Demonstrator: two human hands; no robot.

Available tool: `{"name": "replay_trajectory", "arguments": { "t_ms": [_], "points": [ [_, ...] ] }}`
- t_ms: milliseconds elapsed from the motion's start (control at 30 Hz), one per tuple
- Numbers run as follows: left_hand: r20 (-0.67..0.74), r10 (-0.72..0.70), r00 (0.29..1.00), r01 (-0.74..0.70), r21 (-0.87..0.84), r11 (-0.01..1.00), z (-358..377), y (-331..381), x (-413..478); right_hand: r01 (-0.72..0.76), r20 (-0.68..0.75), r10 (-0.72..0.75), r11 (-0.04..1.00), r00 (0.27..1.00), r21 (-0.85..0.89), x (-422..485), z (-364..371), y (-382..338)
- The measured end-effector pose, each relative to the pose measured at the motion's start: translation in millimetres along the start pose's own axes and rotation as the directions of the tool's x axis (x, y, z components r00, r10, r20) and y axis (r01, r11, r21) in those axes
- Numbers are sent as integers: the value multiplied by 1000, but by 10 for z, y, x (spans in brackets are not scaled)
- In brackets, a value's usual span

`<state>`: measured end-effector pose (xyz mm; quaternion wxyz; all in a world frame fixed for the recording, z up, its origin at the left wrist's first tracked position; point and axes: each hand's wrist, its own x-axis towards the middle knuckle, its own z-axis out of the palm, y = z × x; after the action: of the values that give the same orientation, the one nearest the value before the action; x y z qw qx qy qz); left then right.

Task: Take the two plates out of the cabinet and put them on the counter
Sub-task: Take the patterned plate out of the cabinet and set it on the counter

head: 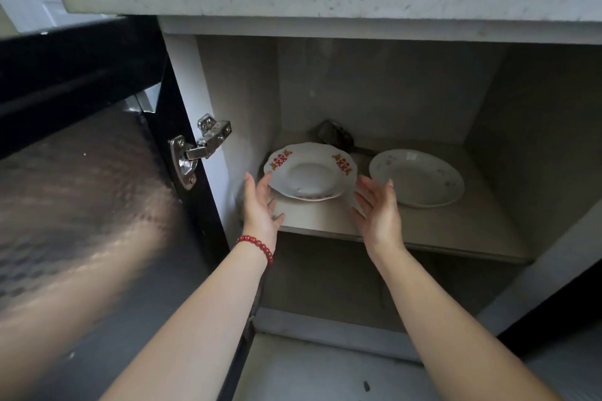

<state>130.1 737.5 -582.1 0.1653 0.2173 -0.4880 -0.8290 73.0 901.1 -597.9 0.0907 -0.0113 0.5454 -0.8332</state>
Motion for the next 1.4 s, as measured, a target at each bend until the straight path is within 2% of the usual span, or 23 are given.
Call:
{"name": "replay_trajectory", "arguments": {
  "t_ms": [200,667,933,1400],
  "points": [
    [8,-68,998,68,-34,997,81,-53,104,-40,-11,39,999,999,-9,68,8,42],
    [29,-97,995,100,-165,981,39,-17,202,-58,-12,59,997,998,59,217,99,81],
    [4,-82,997,82,-111,990,76,20,217,-107,-13,110,987,994,123,265,138,64],
    [4,-127,992,126,-147,981,36,-19,-184,-147,-31,155,970,987,192,-11,-59,-46]
  ]
}}
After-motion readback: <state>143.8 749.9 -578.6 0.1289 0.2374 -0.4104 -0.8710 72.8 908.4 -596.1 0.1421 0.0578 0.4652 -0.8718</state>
